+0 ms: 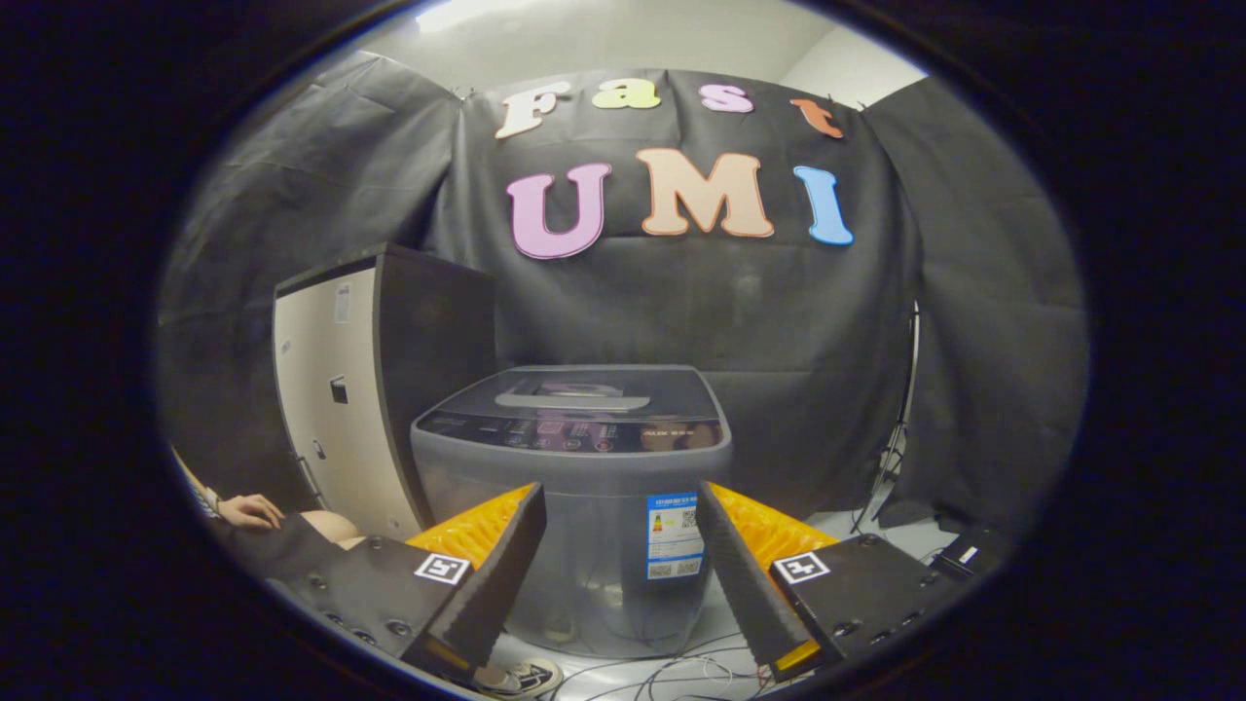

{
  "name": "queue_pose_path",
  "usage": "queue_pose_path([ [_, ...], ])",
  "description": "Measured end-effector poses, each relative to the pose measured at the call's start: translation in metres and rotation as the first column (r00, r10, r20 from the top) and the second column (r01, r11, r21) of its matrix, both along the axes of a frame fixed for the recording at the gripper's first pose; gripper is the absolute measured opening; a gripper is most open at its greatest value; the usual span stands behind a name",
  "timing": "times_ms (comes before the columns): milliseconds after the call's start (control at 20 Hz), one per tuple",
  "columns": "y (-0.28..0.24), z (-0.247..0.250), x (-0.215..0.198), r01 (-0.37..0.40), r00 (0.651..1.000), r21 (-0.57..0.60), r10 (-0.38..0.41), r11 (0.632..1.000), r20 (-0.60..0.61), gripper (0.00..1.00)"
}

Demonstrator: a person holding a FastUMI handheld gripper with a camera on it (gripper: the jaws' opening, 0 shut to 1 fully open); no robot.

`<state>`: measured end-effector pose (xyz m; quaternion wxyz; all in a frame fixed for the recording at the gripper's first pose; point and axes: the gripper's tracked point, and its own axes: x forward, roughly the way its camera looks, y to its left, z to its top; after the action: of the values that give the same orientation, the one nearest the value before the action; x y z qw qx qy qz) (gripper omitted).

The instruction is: Put the clothes into the washing machine and then close the washing machine lid.

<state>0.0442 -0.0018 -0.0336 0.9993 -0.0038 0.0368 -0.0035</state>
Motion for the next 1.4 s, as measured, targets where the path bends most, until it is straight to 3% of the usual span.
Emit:
queue_pose_path([
  [1400, 0.0006, -0.0039, 0.0005, 0.0, 1.0, -0.001, 0.0, 1.0, -0.025, 0.97],
])
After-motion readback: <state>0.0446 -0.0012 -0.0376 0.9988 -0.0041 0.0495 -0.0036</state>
